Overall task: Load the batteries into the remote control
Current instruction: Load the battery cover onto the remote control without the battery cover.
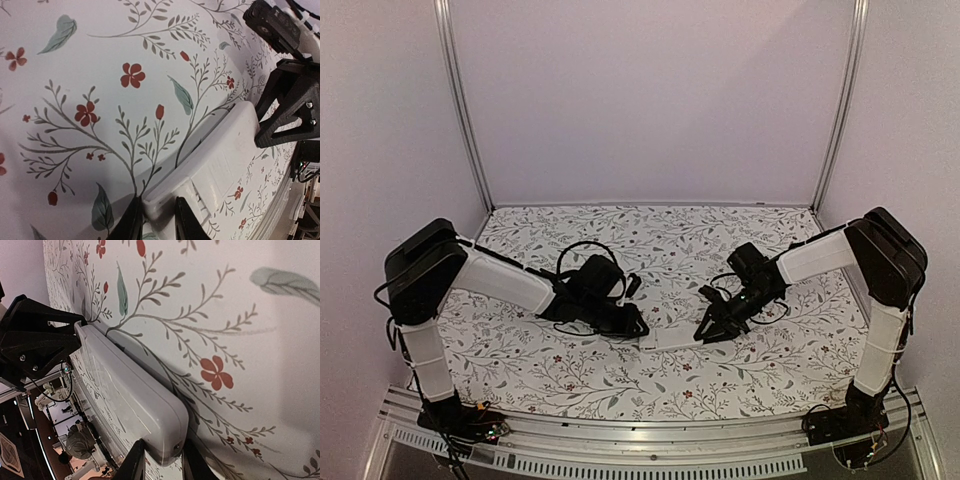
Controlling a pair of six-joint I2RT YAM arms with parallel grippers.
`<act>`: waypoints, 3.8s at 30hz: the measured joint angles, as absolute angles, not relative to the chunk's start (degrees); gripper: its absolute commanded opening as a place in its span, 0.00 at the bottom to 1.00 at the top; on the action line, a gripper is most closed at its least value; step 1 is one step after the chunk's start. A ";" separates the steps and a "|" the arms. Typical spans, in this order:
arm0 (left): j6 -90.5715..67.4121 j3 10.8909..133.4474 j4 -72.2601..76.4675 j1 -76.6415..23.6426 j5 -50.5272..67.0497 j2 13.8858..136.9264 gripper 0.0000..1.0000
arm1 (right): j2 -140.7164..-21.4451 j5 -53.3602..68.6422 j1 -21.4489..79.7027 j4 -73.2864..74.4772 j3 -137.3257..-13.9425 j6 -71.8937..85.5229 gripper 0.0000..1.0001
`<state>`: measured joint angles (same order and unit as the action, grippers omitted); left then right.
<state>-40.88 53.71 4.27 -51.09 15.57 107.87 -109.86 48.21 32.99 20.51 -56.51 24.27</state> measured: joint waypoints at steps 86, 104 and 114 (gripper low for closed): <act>-47.81 57.60 -7.62 -53.91 14.11 107.61 0.33 | -107.55 51.70 35.70 19.00 -51.86 24.62 0.40; -44.45 59.31 -14.33 -53.56 11.97 106.48 0.34 | -106.87 49.89 34.81 20.84 -51.90 23.16 0.34; -44.38 59.86 -15.44 -53.45 12.10 106.48 0.34 | -106.87 49.19 34.74 21.67 -51.90 22.87 0.30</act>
<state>-44.38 59.86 -15.44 -53.45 12.10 106.48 -106.87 49.19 34.74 21.67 -51.90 22.87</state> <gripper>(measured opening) 0.340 0.302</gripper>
